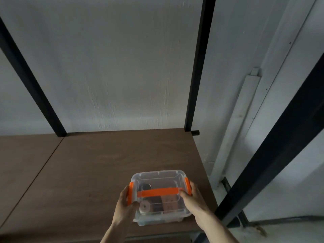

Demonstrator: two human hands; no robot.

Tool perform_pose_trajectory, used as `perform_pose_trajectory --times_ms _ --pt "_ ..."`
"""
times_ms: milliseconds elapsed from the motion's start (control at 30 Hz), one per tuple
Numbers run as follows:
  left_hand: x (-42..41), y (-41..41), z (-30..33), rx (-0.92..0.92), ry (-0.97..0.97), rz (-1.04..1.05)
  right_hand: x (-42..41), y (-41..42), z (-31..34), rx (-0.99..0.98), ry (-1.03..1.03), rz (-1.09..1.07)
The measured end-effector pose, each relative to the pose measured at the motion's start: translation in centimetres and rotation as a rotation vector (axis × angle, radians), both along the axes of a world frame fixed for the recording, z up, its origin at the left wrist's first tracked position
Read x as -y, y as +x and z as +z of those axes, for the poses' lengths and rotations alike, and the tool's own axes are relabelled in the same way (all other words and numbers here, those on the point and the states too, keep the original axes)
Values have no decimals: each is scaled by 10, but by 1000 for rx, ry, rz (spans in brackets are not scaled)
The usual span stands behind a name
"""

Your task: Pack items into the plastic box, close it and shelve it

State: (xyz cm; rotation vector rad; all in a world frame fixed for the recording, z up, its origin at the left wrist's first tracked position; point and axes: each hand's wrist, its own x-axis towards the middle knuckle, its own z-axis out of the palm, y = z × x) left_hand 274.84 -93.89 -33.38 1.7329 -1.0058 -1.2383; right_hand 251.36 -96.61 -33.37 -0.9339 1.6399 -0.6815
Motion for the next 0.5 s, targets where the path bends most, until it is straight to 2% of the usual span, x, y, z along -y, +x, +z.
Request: perform_pose_trajectory --times_ms 400,500 --pt "1 1 -17 91 40 -32 -5 -1 -12 -100 -50 71" --pt "-2 -2 -11 192 20 -41 -11 -4 -11 -292 -101 94"
